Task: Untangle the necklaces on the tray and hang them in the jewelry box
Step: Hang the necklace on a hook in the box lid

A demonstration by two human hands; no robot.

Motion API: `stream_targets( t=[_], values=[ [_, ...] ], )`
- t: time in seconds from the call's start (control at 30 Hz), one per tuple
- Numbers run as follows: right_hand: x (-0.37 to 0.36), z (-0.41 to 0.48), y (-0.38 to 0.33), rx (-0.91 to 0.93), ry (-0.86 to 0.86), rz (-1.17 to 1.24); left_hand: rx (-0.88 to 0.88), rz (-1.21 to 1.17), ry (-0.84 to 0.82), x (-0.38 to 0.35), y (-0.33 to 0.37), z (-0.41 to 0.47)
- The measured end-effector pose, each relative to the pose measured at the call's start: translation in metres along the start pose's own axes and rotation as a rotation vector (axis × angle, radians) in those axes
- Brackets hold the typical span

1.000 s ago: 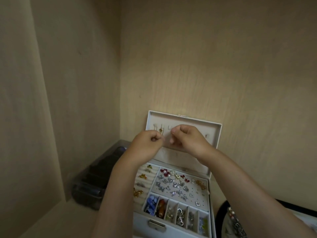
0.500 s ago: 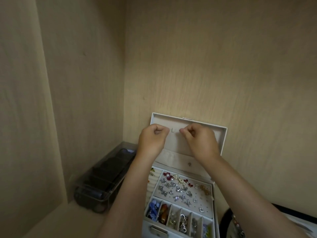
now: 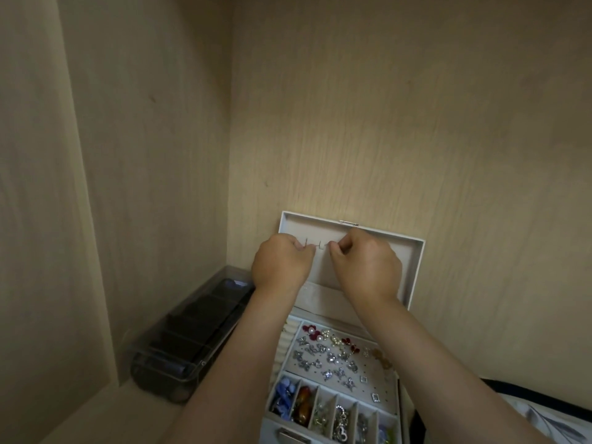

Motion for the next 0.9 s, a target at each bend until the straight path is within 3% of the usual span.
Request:
stream_targets(
  t=[0.17, 0.27, 0.33, 0.43, 0.53, 0.7, 0.8, 0.9],
  values=[
    [-0.015, -0.012, 0.009, -0.054, -0.287, 0.054, -0.015, -0.183, -0.164, -0.005, -0.003, -0.007],
    [-0.028, -0.021, 0.014, -0.133, -0.531, 0.270, 0.050, -0.562, -0.347, -0.008, -0.001, -0.022],
    [-0.032, -0.030, 0.008, -0.165, -0.699, 0.497, 0.053, -0.665, -0.415, -0.008, 0.002, -0.030],
    [-0.034, -0.041, -0.002, -0.157, -0.905, 0.703, 0.022, -0.560, -0.441, -0.007, 0.003, -0.037],
    [-0.034, -0.050, -0.004, -0.100, -1.037, 0.684, -0.037, -0.469, -0.430, -0.006, 0.004, -0.044],
    [-0.020, -0.053, 0.016, -0.001, -0.980, 0.303, -0.112, -0.295, -0.423, -0.009, 0.001, -0.047],
    [-0.010, -0.055, 0.031, 0.048, -0.886, 0.047, -0.212, 0.027, -0.321, -0.012, -0.005, -0.042],
    [-0.002, -0.057, 0.041, 0.039, -0.846, -0.034, -0.313, 0.304, -0.263, -0.018, -0.009, -0.043]
  ],
)
Point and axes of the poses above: each hand's wrist, its own z-axis towards the middle knuckle, its own x-axis out of the back of the hand, y = z × x, the point moved 6 cm from there along z, towards the middle knuckle, and after that the axes turned 14 degrees about -y, right-handed, at the moved point
